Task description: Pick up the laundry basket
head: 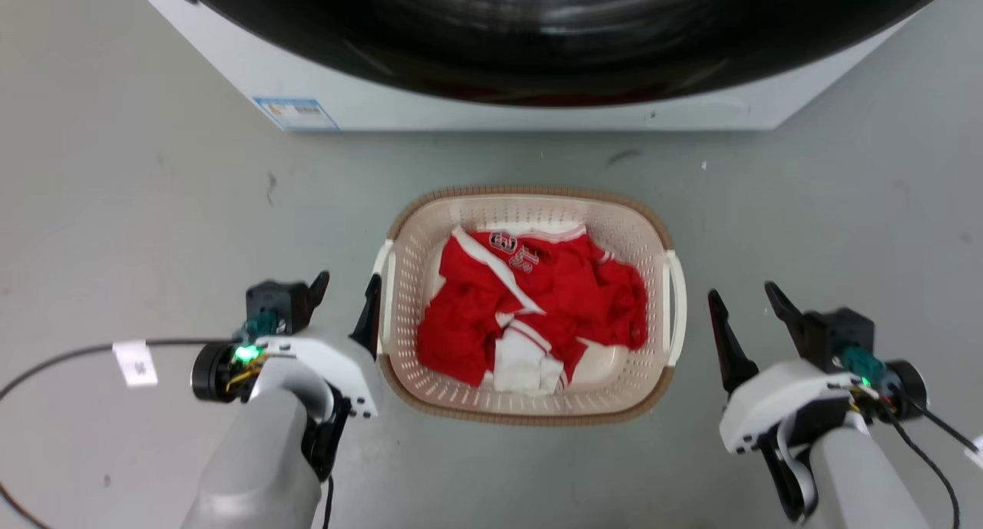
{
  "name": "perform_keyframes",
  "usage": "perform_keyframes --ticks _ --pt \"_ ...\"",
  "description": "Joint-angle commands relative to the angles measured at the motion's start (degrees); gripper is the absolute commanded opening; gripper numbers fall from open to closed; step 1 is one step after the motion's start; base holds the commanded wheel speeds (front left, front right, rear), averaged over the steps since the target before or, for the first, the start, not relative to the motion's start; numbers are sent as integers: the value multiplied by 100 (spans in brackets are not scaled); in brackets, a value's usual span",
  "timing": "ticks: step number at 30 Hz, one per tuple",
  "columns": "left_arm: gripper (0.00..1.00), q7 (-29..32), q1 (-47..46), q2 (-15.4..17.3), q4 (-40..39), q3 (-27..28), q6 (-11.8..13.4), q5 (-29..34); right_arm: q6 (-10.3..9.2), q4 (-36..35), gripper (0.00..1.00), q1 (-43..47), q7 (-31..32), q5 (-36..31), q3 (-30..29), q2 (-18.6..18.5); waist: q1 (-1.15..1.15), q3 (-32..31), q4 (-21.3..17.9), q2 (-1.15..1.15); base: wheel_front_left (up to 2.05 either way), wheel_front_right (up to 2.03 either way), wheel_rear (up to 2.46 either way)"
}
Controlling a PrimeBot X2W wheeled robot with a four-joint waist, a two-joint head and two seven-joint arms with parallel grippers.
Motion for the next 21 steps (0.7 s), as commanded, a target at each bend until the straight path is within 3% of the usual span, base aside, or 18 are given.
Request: perform_keyframes --ticks 1,10,21 --pt "100 52 -233 33 160 -116 -13 -155 -2 173 100 -263 -23 18 57 1 -1 428 -30 0 0 0 0" --pt "100 451 -965 274 920 -887 -16 -1122 -2 1535 100 -1251 43 120 311 0 -1 1022 -78 0 0 0 0" --pt "100 1051 -1570 515 1211 -1830 -17 -2173 -2 2932 100 -2366 177 226 499 0 -1 1537 -31 0 0 0 0"
